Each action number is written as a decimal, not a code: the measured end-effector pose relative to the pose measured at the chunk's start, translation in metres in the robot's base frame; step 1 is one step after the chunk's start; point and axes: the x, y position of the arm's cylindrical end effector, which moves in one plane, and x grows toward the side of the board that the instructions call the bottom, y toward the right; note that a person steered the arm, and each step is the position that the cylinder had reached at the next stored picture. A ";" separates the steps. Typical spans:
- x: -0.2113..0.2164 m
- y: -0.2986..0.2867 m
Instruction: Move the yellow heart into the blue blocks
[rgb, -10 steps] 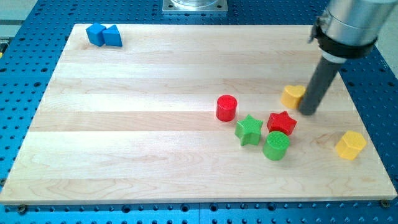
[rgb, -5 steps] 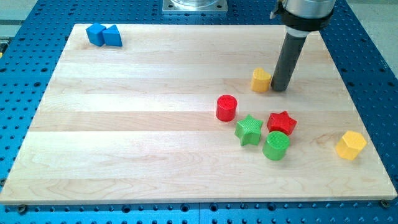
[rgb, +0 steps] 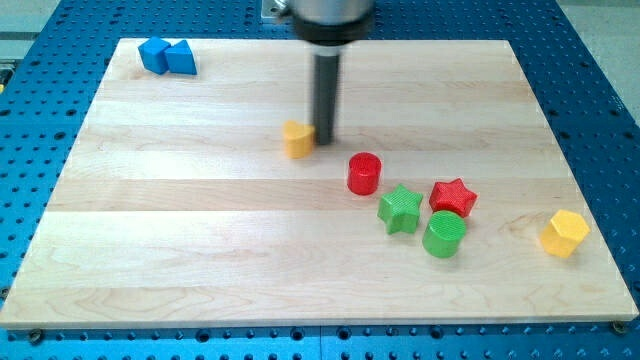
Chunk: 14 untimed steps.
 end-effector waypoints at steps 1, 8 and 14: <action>-0.014 -0.075; 0.002 -0.151; -0.076 -0.184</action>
